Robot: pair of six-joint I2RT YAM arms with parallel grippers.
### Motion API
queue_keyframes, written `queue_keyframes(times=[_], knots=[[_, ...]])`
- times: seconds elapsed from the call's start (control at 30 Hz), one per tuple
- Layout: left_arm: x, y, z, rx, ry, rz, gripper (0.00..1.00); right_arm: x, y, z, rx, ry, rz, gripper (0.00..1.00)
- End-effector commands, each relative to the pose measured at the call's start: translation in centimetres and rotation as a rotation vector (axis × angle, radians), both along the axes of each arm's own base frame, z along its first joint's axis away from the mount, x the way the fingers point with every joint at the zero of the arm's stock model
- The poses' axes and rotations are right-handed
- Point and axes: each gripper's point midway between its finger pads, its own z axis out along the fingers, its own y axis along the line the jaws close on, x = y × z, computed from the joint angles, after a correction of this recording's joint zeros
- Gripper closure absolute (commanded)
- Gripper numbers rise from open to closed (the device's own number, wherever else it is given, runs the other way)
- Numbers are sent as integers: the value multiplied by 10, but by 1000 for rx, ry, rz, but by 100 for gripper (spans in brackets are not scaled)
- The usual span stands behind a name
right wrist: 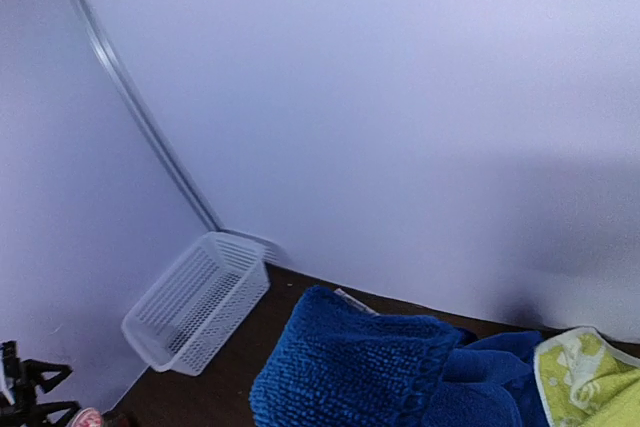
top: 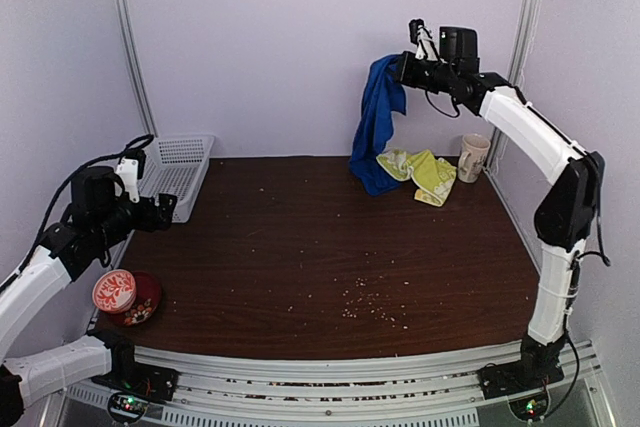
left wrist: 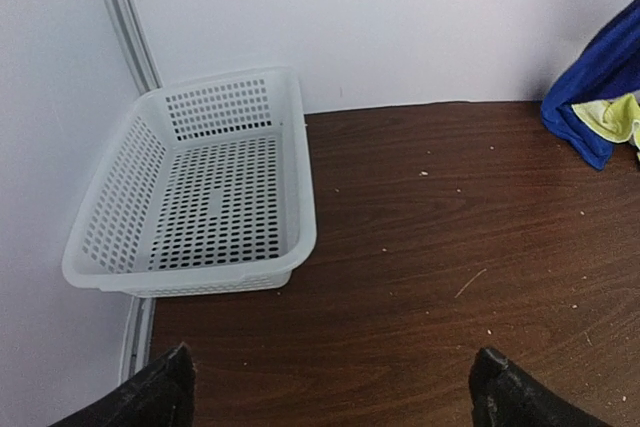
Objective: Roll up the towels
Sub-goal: Pick up the towel from the towel pile, then adjust the towel at the center of the board.
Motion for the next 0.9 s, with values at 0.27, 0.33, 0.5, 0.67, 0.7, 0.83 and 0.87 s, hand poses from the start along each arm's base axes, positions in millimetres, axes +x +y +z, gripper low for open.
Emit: queue_keyframes(times=[0.27, 0.33, 0.5, 0.67, 0.7, 0.83, 0.87], knots=[[4, -40, 31, -222, -46, -143, 2, -188, -30, 157, 174, -401, 167, 100], [7, -47, 29, -242, -37, -159, 2, -182, -49, 152, 173, -373, 47, 100], [12, -77, 18, -264, -2, -209, 2, -149, -94, 86, 85, -175, -275, 100], [16, -122, -10, -262, 56, -272, 2, -132, -132, -19, -103, 36, -518, 100], [15, -135, -16, -253, 66, -293, 2, -133, -143, -33, -138, 56, -568, 100], [11, -189, -41, -197, 112, -389, 2, -147, -186, -62, -247, 87, -771, 100], [10, -204, -54, -177, 142, -418, 2, -150, -195, -67, -270, 93, -812, 100]])
